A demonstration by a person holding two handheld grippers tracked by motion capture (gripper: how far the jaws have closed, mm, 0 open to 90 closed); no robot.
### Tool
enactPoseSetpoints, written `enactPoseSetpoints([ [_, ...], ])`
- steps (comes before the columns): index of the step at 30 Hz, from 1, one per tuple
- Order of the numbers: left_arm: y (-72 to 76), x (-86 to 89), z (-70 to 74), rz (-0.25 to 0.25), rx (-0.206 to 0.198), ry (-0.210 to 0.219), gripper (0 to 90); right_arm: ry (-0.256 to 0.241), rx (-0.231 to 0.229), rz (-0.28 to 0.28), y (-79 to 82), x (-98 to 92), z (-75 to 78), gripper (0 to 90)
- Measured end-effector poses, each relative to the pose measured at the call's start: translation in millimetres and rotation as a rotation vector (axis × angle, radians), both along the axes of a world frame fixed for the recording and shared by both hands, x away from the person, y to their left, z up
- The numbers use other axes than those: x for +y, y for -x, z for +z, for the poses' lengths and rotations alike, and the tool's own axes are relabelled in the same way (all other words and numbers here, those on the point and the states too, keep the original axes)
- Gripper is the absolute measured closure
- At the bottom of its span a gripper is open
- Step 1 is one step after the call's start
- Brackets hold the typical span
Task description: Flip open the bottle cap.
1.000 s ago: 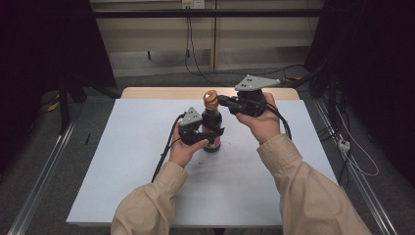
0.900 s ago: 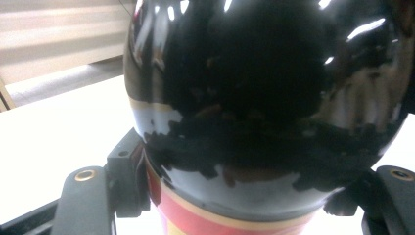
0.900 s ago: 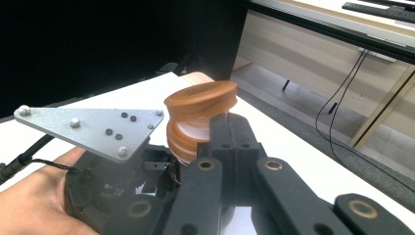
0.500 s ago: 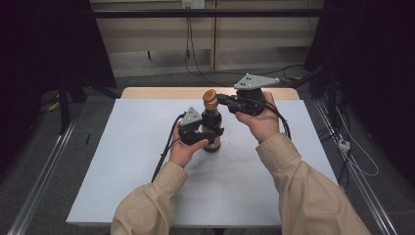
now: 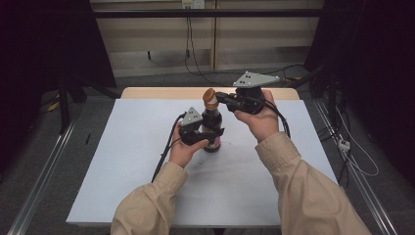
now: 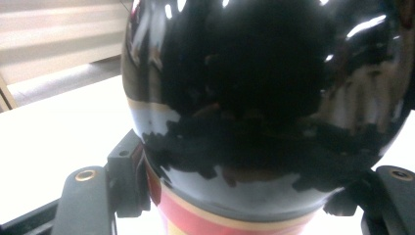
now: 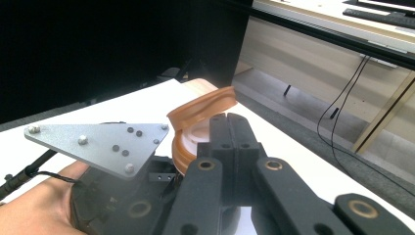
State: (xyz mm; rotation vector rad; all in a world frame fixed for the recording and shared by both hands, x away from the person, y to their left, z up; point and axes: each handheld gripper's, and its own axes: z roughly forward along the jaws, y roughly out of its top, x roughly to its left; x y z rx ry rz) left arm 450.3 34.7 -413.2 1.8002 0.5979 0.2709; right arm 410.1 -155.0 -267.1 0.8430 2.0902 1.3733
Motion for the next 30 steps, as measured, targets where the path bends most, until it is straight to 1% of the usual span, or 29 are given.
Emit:
enactPoseSetpoints([
  [1,0.9,-0.7,0.1,0.021,-0.001,-0.001,29.0,0.002,0.0,-0.001,-0.1,0.5,0.2,90.0],
  [5,1.0,-1.1,0.0,0.021,-0.006,-0.004,29.0,0.009,-0.001,-0.001,-0.5,-0.3,-0.7,90.0],
  [16,0.8,-0.9,-0.2,0.02,-0.006,-0.003,29.0,-0.005,0.005,-0.004,-0.9,-0.4,-1.1,90.0],
  [30,0.7,-0.7,-0.6,0.022,-0.007,-0.004,29.0,-0.008,0.004,-0.001,-1.5,0.2,1.1,90.0],
])
